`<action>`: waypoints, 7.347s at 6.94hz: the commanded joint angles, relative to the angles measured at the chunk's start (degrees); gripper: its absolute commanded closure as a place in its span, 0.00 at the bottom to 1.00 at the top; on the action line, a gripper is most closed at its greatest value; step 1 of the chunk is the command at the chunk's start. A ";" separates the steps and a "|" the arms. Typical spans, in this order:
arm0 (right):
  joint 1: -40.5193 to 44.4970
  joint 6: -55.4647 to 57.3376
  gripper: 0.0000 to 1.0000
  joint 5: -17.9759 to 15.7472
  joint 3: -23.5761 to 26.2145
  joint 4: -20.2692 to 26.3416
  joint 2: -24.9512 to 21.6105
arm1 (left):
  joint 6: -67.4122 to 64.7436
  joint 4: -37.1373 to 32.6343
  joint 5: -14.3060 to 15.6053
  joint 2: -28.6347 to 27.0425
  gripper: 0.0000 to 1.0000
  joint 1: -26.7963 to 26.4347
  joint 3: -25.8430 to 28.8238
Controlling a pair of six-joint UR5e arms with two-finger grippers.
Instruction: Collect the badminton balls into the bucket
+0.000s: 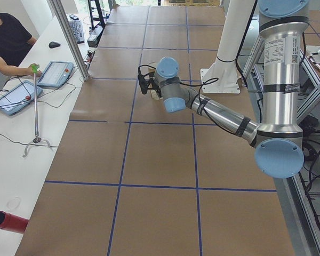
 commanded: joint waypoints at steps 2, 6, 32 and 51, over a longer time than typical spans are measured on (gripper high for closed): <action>0.00 0.00 0.00 0.00 0.00 0.00 0.00 | 5.43 14.56 0.05 -6.76 1.00 -1.01 -8.08; 0.00 0.00 0.00 0.00 0.00 0.00 0.00 | 13.19 34.48 3.28 -19.04 1.00 0.31 -10.90; 0.00 0.00 0.00 0.00 0.00 0.00 0.00 | 35.44 84.47 47.08 -57.40 0.14 29.93 10.63; 0.00 0.00 0.00 0.00 0.00 0.00 0.00 | 87.03 42.18 5.89 -1.98 0.00 -23.75 28.56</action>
